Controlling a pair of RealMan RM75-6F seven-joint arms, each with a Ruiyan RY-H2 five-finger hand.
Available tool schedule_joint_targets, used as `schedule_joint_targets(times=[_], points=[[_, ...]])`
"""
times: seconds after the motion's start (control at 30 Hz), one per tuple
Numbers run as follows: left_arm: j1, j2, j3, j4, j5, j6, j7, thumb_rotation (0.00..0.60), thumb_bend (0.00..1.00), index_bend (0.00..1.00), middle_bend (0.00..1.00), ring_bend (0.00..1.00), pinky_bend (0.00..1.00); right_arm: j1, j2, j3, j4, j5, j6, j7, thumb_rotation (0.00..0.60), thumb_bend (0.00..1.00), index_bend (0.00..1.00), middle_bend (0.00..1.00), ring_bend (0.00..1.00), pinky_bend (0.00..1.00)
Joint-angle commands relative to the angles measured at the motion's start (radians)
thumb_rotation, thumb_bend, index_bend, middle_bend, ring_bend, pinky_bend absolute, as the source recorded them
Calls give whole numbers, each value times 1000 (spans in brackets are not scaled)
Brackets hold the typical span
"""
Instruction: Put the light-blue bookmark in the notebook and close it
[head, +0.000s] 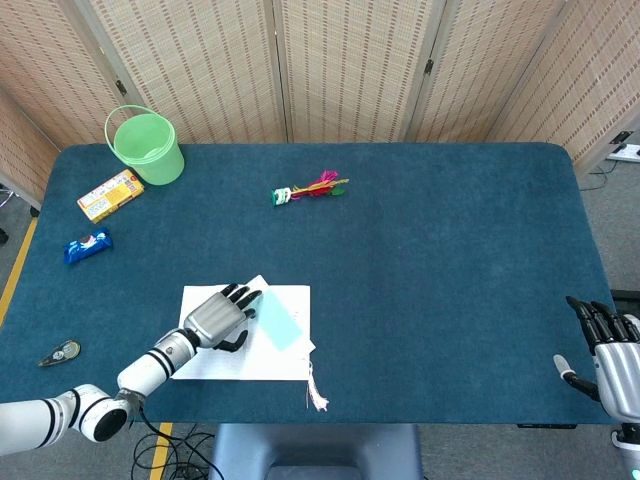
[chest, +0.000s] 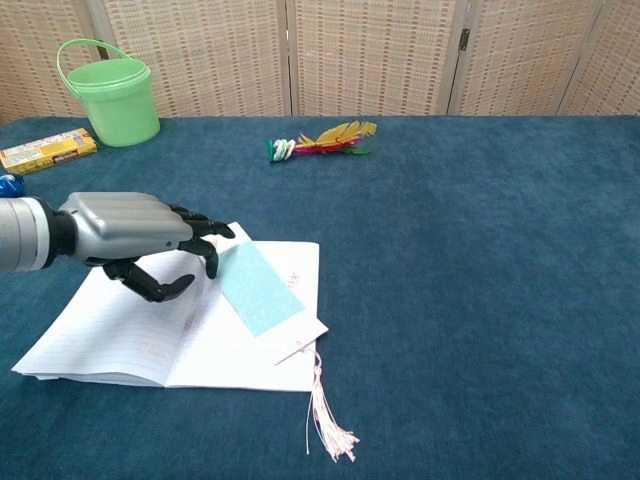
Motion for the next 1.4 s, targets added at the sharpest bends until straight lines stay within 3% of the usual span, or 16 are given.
schedule_joint_targets(times=[0.03,0.3,0.83,1.4], points=[[-9,-10,-11,11,-13,-2,10,216,622,272,0,0,126,-1,0,0,1,1,1,3,600,192,134,203,155,242],[-6,8,-55,-51,-12,35,-48,220,622,261,0,0,126,-3,-1,1,14,6,0,17,600,192,134,203,154,242],[-43,-105,-49,-83,89,24,-35,222,622,261,0,0,126,-1,-1,4,33,16,-9,37,600,192,134,203,155,242],[-83,-216,-58,21,-46,-2,61,221,622,261,0,0,126,-6,-2,4,42,25,-9,45,600,192,134,203,155,241]])
